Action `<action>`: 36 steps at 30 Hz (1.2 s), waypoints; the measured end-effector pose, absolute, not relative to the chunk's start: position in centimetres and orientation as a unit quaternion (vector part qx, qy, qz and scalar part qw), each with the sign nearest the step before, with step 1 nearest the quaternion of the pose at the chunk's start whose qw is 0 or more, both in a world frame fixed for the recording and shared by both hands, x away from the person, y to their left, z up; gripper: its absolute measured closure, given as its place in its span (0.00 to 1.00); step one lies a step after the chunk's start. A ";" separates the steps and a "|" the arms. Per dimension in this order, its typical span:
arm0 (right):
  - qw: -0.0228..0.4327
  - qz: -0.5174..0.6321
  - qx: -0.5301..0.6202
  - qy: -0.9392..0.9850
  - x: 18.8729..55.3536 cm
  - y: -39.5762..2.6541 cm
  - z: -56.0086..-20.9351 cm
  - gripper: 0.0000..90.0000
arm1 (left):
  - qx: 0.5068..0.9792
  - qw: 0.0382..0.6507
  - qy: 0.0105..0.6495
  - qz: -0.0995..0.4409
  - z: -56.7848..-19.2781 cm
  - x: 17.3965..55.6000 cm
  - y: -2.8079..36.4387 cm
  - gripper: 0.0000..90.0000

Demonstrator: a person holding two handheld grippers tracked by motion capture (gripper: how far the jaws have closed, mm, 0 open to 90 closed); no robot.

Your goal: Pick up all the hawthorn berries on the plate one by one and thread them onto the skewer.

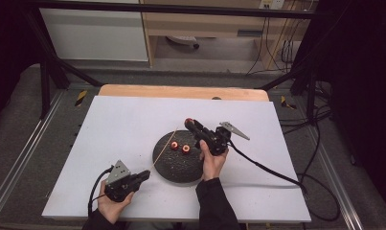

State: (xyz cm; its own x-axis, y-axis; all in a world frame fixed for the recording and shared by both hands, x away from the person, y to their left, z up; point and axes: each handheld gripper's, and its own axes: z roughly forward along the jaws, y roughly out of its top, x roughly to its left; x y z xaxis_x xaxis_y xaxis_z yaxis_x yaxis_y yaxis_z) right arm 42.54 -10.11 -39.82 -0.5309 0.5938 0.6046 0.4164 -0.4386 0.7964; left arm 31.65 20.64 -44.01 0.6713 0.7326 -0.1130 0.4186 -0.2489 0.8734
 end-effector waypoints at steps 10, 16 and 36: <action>0.057 0.720 0.484 0.494 43.0 -10.0 -39.8 0.68 | 0.771 0.495 0.370 0.156 -44.1 31.4 20.1 0.98; 0.050 0.729 0.485 0.480 43.1 -9.9 -40.0 0.68 | 0.769 0.499 0.369 0.155 -44.0 31.3 19.6 0.98; 0.044 0.736 0.485 0.470 42.9 -9.3 -40.9 0.68 | 0.766 0.505 0.368 0.149 -44.1 31.2 18.7 0.98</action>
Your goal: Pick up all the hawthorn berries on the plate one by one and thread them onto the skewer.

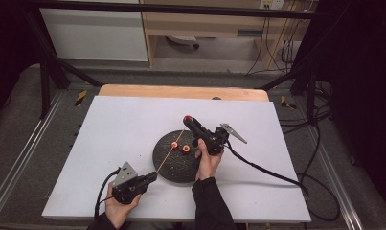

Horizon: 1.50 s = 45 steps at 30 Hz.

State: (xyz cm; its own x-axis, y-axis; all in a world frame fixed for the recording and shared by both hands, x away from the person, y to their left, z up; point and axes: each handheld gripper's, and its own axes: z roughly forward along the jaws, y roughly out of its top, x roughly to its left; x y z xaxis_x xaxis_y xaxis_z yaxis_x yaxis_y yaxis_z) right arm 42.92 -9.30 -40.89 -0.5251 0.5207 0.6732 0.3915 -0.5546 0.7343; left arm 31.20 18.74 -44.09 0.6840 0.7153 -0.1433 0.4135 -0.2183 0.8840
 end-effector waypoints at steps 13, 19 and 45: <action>0.036 0.739 0.483 0.468 42.6 -9.1 -41.2 0.68 | 0.759 0.511 0.376 0.147 -44.1 31.2 18.5 0.98; 0.032 0.742 0.483 0.465 42.6 -8.9 -41.3 0.68 | 0.751 0.516 0.384 0.147 -44.0 31.1 18.2 0.98; 0.030 0.736 0.475 0.481 41.6 -8.7 -41.6 0.68 | 0.732 0.523 0.411 0.150 -42.6 32.6 15.1 0.99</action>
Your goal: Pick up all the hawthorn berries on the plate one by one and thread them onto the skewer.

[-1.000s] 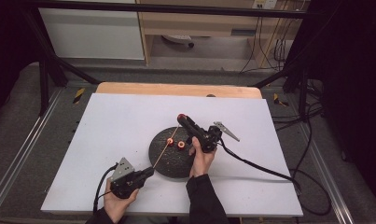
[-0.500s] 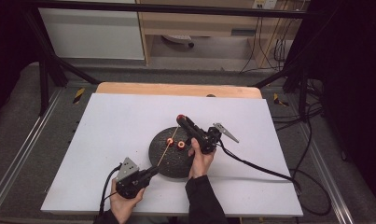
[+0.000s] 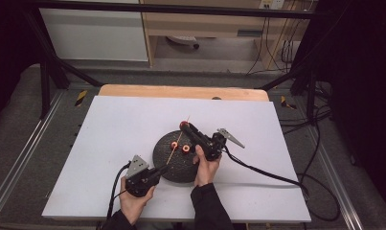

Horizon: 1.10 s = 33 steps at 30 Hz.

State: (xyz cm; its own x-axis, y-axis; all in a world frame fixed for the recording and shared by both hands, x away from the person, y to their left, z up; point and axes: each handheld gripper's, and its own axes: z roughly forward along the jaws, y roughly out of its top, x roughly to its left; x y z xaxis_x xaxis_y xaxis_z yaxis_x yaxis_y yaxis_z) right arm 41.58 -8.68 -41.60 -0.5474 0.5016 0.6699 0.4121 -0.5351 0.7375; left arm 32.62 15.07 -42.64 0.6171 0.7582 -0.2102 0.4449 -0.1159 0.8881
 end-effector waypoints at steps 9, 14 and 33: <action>0.030 0.732 0.469 0.493 41.1 -8.8 -41.4 0.68 | 0.735 0.522 0.406 0.150 -41.5 33.8 14.2 0.99; 0.032 0.729 0.466 0.501 40.8 -8.7 -41.5 0.68 | 0.733 0.524 0.408 0.146 -41.1 34.5 13.8 0.99; 0.038 0.707 0.454 0.541 39.5 -8.5 -42.0 0.68 | 0.737 0.525 0.400 0.143 -40.8 35.7 13.1 0.99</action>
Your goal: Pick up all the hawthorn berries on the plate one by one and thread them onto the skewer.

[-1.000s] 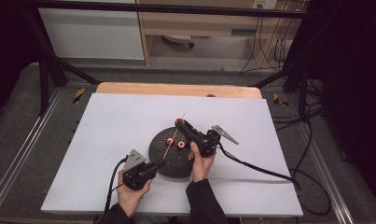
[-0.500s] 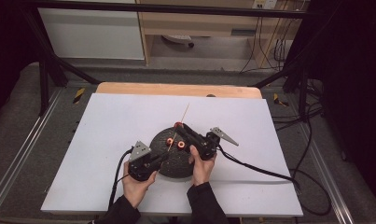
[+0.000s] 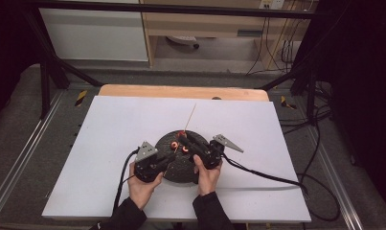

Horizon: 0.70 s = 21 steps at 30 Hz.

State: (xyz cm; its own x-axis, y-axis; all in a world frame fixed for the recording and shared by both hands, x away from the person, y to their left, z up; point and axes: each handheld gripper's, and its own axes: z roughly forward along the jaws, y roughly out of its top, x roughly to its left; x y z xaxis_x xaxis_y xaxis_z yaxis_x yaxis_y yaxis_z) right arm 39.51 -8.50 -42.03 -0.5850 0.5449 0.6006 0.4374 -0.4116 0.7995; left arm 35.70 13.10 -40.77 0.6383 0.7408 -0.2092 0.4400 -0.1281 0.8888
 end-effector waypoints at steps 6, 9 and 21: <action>0.037 0.702 0.451 0.549 39.1 -8.4 -42.2 0.68 | 0.738 0.526 0.398 0.138 -40.7 35.9 13.0 0.99; 0.039 0.701 0.450 0.552 38.8 -8.4 -42.3 0.68 | 0.737 0.529 0.397 0.138 -40.6 35.9 12.9 0.99; 0.029 0.686 0.446 0.574 38.4 -8.3 -42.7 0.68 | 0.743 0.525 0.392 0.135 -40.8 35.9 13.0 0.99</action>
